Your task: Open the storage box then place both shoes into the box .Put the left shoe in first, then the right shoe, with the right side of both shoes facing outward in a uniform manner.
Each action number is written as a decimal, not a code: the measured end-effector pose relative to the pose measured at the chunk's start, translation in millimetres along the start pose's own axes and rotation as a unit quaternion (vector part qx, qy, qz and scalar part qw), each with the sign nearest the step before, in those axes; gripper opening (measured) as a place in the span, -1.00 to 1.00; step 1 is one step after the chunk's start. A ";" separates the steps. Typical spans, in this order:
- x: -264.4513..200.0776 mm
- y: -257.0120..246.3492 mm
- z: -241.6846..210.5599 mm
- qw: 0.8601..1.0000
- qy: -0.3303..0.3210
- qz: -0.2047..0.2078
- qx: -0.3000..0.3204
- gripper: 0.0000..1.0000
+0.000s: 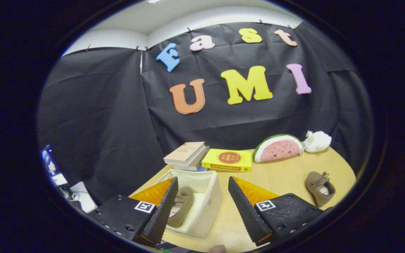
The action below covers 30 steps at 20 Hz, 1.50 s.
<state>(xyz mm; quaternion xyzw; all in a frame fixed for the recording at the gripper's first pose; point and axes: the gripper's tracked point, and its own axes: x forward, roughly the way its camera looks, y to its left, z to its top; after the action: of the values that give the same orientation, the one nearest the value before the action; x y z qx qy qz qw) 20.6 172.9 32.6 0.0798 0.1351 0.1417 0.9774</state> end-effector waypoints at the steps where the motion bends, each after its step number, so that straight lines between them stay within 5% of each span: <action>1: -8.5 -17.3 1.9 1.000 -0.005 0.004 -0.009 0.76; 7: -57.8 -174.8 10.6 0.992 -0.032 -0.080 -0.094 0.76; 15: -49.9 -349.3 -43.7 0.980 0.067 -0.169 -0.080 0.83; 27: 24.5 -424.8 -140.6 0.962 0.221 -0.159 -0.020 0.91; 28: 27.2 -422.3 -144.0 0.961 0.228 -0.153 -0.015 0.84; 30: 37.5 -421.6 -149.3 0.960 0.237 -0.147 -0.004 0.35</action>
<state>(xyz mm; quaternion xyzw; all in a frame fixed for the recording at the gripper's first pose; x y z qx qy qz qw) 120.1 -197.6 -200.3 0.0196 0.3726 0.0122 0.9277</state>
